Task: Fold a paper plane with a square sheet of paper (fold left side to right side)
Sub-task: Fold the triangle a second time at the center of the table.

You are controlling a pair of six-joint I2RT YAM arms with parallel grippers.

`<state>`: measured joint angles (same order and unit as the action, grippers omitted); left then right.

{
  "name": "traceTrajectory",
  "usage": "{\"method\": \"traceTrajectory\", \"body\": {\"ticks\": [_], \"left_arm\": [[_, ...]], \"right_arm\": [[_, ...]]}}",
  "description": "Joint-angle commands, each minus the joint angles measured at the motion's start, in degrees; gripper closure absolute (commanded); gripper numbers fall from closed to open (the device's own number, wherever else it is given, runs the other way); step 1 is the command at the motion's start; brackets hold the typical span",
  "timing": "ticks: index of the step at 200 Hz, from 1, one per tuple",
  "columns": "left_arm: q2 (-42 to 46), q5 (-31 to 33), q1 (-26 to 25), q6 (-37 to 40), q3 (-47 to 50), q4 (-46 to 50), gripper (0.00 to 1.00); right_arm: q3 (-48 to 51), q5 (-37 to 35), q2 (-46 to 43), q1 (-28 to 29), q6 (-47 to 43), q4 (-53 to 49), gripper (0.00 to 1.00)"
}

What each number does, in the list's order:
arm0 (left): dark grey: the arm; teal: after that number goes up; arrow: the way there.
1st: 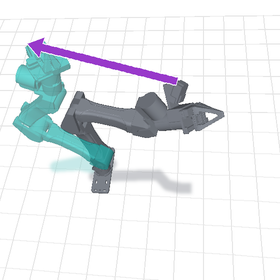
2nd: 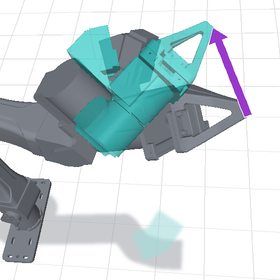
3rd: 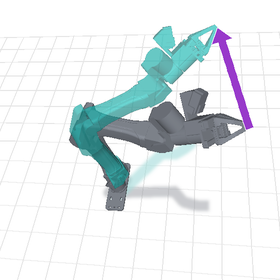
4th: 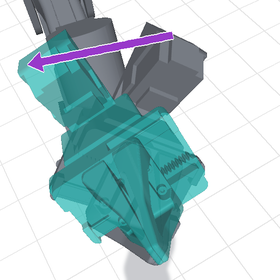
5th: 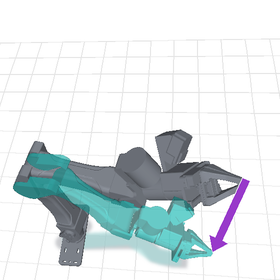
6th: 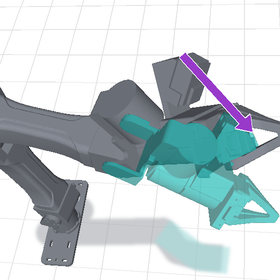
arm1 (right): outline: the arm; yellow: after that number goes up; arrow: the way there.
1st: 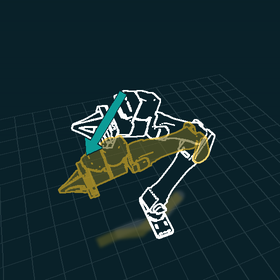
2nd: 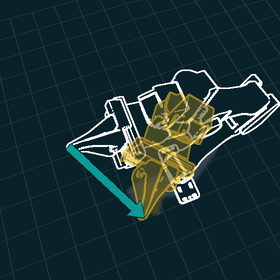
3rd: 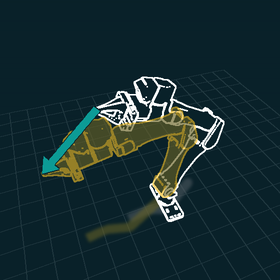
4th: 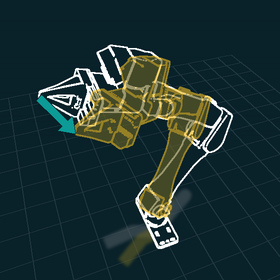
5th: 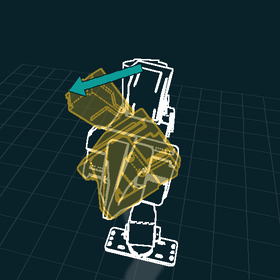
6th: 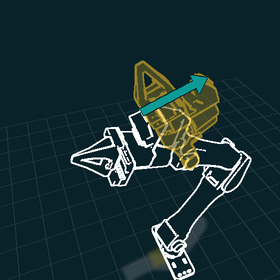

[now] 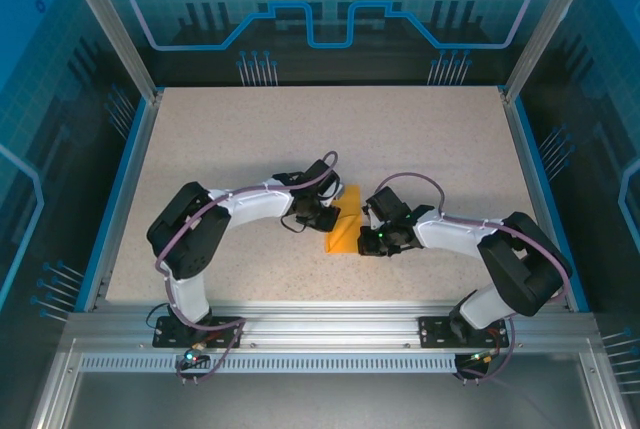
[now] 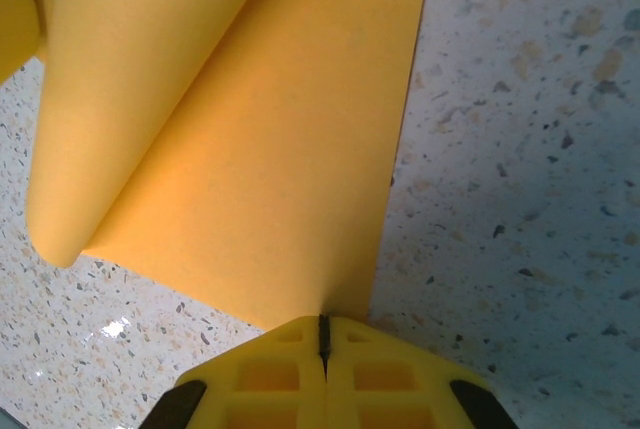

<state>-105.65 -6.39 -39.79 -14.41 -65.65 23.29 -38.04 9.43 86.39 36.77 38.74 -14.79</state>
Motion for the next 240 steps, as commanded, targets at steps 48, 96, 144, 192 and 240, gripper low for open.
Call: {"method": "traceTrajectory", "body": {"ticks": [48,96,144,192,240], "left_arm": [[-1.87,2.37,0.57,1.38,-2.54,2.01,0.93],[-2.19,3.08,0.6,1.4,-2.48,2.05,0.93],[-2.56,3.91,0.67,1.28,-2.56,1.58,0.93],[-2.72,4.2,0.67,1.23,-2.39,1.59,0.93],[-3.51,3.76,0.61,1.23,-2.21,1.08,0.93]], "right_arm": [[-0.01,-2.48,1.07,0.67,-0.93,-4.5,1.0],[0.07,-3.01,0.71,0.66,-0.95,-5.23,1.0],[0.26,-3.41,0.62,0.67,-0.87,-5.76,1.0],[0.29,-3.62,0.71,0.67,-0.78,-5.92,1.0],[-0.01,-3.33,1.05,0.67,-0.86,-5.82,1.0]]}}
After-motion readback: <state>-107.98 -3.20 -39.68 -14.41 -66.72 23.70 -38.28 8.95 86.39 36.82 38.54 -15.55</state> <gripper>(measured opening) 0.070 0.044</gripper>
